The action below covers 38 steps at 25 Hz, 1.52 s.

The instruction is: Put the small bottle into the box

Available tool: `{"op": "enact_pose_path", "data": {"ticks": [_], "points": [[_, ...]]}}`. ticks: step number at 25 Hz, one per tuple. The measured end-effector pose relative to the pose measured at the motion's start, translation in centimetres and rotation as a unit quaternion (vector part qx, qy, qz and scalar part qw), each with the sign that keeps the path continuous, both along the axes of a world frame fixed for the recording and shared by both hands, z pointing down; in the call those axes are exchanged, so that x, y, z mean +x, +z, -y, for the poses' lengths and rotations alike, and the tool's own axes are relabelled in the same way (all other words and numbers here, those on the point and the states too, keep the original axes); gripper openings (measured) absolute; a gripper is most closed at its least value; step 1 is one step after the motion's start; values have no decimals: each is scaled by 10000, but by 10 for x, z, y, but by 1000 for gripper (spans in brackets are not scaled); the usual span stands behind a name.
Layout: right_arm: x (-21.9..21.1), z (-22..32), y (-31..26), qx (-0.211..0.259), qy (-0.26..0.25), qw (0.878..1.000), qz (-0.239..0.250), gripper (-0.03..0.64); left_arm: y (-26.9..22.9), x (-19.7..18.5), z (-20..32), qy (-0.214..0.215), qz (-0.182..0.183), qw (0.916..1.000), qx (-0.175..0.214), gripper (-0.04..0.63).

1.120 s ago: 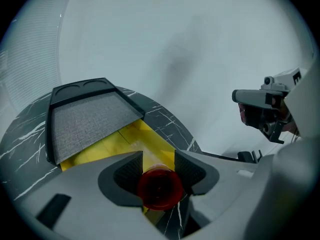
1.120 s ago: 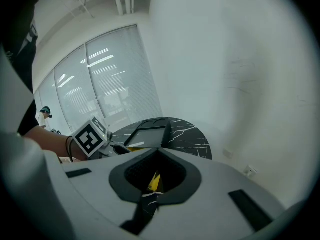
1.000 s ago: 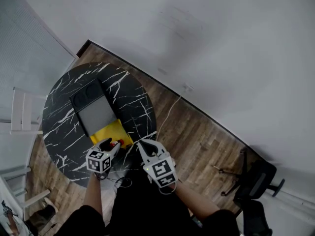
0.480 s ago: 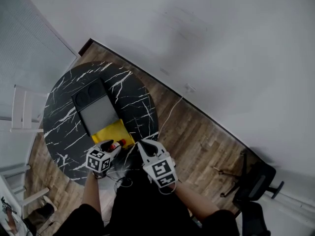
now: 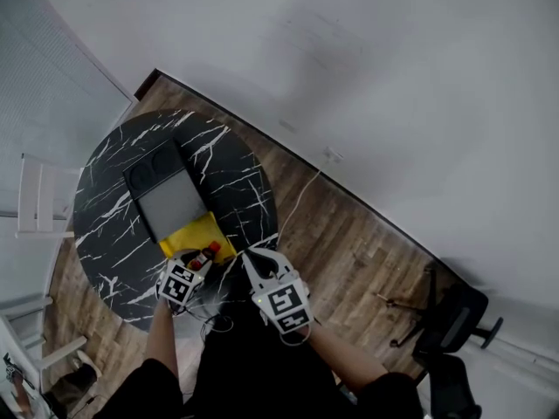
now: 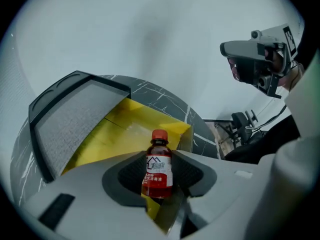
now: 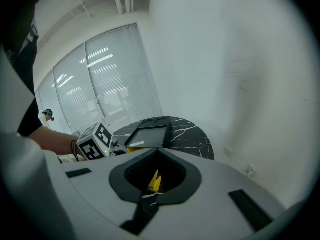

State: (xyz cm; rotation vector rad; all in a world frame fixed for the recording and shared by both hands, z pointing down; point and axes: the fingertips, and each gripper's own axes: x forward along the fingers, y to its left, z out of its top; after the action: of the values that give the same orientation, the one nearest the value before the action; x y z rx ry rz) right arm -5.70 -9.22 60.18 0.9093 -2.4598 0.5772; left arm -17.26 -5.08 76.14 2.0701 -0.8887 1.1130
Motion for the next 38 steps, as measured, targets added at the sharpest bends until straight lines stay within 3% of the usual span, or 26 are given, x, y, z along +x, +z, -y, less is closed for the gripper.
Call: {"op": "enact_pose_path", "data": {"ticks": [12,16,21,26,38], "points": [[22,-4,-1,-6,292,9996,-27,-5,-1,29,9,668,225,9975,52,150],[33,-7,0,-5,406,9992,-47,-5,0,28,8,700,307,9971,22,152],[37,-9,-6,80,394,9992,13,-5,-10,26,16,379,568,9971,328,152],[38,-12,-15,180,282,9994,114,-5,-27,26,15,165,620,9967,490,152],[39,-24,-46,592,-142,9972,423,-5,-78,34,-2,-787,617,9894,1054,152]]}}
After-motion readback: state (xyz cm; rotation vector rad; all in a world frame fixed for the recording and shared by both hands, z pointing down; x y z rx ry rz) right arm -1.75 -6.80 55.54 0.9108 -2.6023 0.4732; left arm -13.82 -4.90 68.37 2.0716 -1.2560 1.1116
